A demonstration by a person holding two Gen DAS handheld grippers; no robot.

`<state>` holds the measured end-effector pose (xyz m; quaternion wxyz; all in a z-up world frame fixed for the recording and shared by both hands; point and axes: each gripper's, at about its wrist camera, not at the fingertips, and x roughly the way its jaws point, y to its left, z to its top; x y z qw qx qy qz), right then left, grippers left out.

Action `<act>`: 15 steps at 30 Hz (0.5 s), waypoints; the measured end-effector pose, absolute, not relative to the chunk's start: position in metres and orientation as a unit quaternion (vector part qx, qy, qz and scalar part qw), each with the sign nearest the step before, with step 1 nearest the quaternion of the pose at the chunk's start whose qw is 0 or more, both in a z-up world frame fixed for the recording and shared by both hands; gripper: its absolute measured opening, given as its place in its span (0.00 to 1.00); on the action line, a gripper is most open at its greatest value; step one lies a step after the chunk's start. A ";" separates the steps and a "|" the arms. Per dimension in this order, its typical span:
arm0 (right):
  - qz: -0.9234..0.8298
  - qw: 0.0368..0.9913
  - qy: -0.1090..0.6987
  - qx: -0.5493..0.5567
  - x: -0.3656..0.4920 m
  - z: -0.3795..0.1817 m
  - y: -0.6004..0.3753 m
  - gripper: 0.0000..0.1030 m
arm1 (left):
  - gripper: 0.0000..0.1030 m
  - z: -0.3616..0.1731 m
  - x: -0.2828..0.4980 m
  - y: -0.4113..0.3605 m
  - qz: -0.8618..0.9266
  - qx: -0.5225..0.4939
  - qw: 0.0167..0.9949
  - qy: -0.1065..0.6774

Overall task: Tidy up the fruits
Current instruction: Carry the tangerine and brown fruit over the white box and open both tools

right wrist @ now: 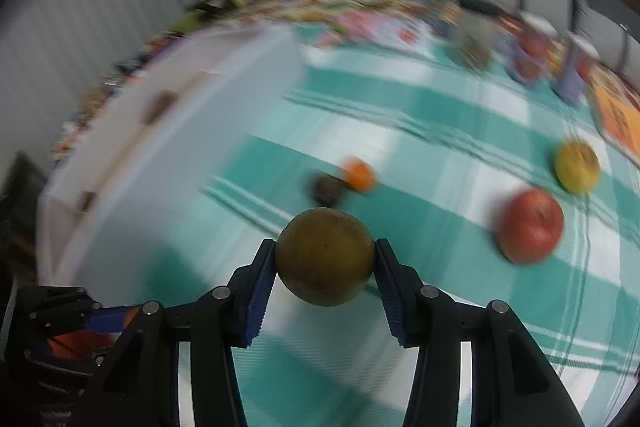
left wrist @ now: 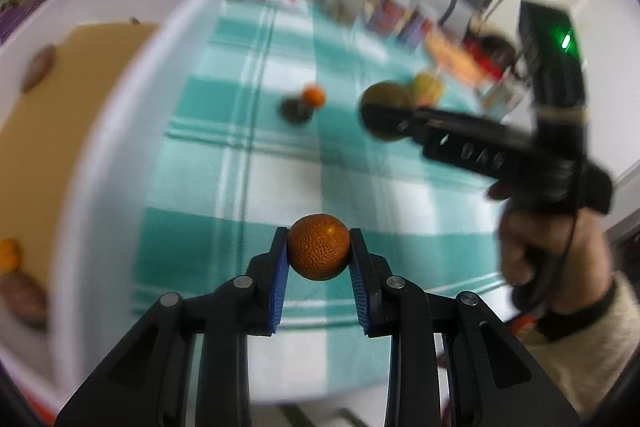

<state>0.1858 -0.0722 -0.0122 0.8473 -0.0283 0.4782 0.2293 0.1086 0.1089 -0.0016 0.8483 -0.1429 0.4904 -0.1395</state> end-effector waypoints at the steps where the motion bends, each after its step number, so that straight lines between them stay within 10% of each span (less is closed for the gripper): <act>1: 0.249 0.843 0.476 -0.021 0.184 0.001 -0.058 0.47 | 0.28 0.016 0.102 0.124 -0.132 -0.146 0.856 0.477; 15: 0.347 0.749 0.560 -0.073 0.186 -0.024 0.164 0.48 | 0.29 -0.019 0.101 0.280 0.095 -0.137 0.844 0.510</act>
